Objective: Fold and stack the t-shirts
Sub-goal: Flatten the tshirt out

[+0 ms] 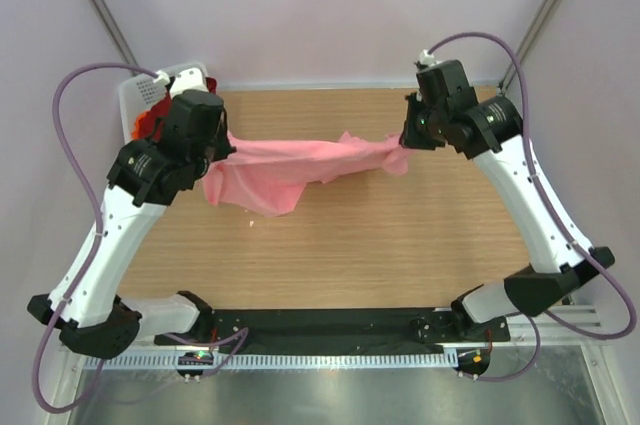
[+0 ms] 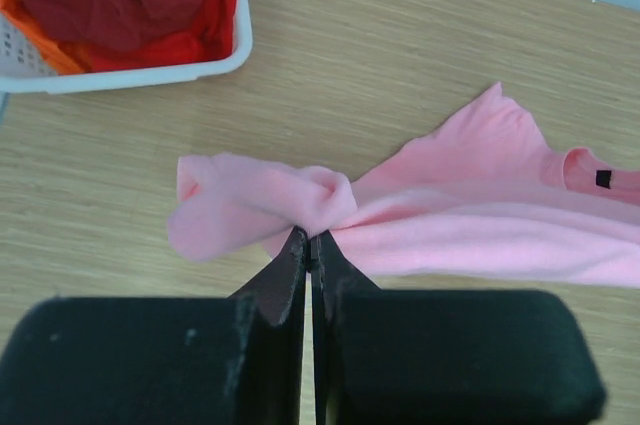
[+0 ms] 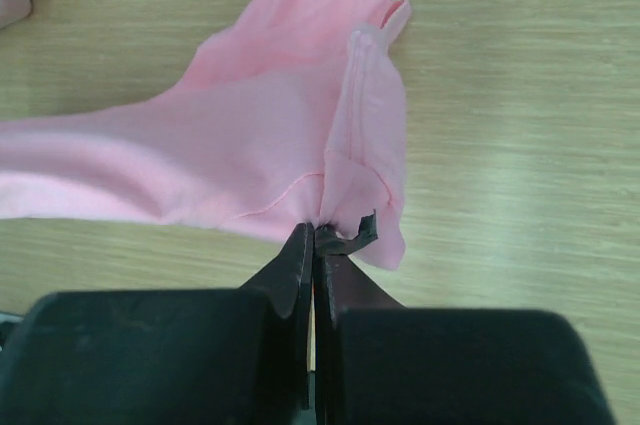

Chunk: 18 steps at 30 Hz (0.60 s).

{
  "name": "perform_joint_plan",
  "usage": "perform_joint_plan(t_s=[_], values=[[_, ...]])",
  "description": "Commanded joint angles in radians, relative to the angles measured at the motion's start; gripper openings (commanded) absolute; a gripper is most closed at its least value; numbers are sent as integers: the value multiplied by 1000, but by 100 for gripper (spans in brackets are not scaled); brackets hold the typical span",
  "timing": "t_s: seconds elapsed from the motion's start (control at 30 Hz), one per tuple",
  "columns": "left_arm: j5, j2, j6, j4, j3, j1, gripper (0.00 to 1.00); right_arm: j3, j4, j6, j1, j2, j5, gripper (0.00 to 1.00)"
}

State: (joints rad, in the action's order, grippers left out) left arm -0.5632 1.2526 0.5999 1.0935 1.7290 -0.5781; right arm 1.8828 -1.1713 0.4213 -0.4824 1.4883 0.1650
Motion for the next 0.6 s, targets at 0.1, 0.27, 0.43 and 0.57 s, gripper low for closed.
perform_joint_plan(t_s=[0.1,0.27,0.43,0.57], values=[[116,-209,107,104,-291,6,0,-352,-154,80,1,-262,-151,1],[262,-263,213,83,-635,6,0,-569,-137,123,2,-346,-203,1],[376,-31,147,-10,-681,6,3,-683,-42,82,5,-197,-170,1],[404,158,74,-34,-585,9,26,-728,39,50,8,-71,-50,1]])
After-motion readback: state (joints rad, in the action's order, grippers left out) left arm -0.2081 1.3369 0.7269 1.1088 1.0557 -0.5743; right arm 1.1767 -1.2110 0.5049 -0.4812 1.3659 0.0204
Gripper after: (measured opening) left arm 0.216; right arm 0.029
